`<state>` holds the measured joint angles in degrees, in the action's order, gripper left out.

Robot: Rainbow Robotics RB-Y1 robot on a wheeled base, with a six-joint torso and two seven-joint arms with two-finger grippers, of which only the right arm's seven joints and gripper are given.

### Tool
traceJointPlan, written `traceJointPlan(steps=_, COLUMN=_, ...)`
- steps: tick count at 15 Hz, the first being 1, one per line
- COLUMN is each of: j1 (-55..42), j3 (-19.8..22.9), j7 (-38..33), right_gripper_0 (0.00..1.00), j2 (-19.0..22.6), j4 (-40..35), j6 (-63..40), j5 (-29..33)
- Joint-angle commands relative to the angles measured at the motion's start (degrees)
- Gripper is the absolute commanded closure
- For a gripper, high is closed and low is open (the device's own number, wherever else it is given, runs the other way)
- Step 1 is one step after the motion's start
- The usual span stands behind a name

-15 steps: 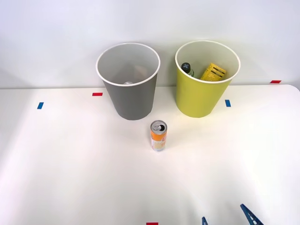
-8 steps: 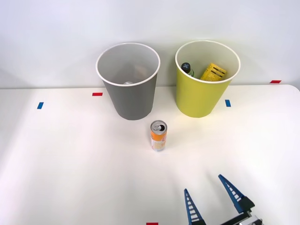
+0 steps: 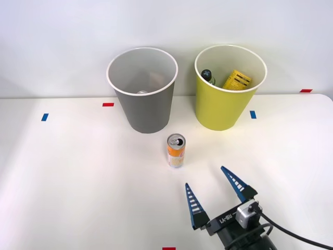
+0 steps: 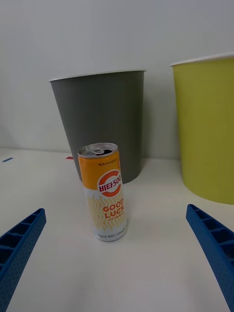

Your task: Put cans in the gray bin, plastic bottles in the light green bin

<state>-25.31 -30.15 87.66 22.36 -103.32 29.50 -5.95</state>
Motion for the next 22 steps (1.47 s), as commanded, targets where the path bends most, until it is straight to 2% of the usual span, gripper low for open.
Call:
traceJointPlan(steps=1, j1=3.78, j3=-0.26, j7=0.32, right_gripper_0=0.0, j2=-1.44, j4=3.83, j6=0.56, j5=-0.47)
traceJointPlan(steps=3, j1=7.82, j3=-0.34, j7=0.58, right_gripper_0=0.0, j2=-3.9, j4=9.28, j6=3.37, j5=-0.73)
traceJointPlan(steps=12, j1=20.13, j3=0.36, j7=4.01, right_gripper_0=0.0, j2=-11.9, j4=22.9, j6=3.19, j5=-0.29)
traceJointPlan(steps=19, j1=24.08, j3=1.24, j7=5.59, right_gripper_0=0.0, j2=-13.31, j4=24.31, j6=-0.23, j5=-0.2)
traceJointPlan(steps=20, j1=24.08, j3=1.24, j7=6.03, right_gripper_0=0.1, j2=-13.04, j4=24.31, j6=-0.23, j5=-0.03)
traceJointPlan(steps=21, j1=24.08, j3=1.24, j7=6.39, right_gripper_0=0.35, j2=-12.96, j4=24.4, j6=-0.23, j5=0.15)
traceJointPlan(steps=22, j1=24.08, j3=1.24, j7=6.56, right_gripper_0=0.7, j2=-13.04, j4=24.31, j6=-0.23, j5=0.24)
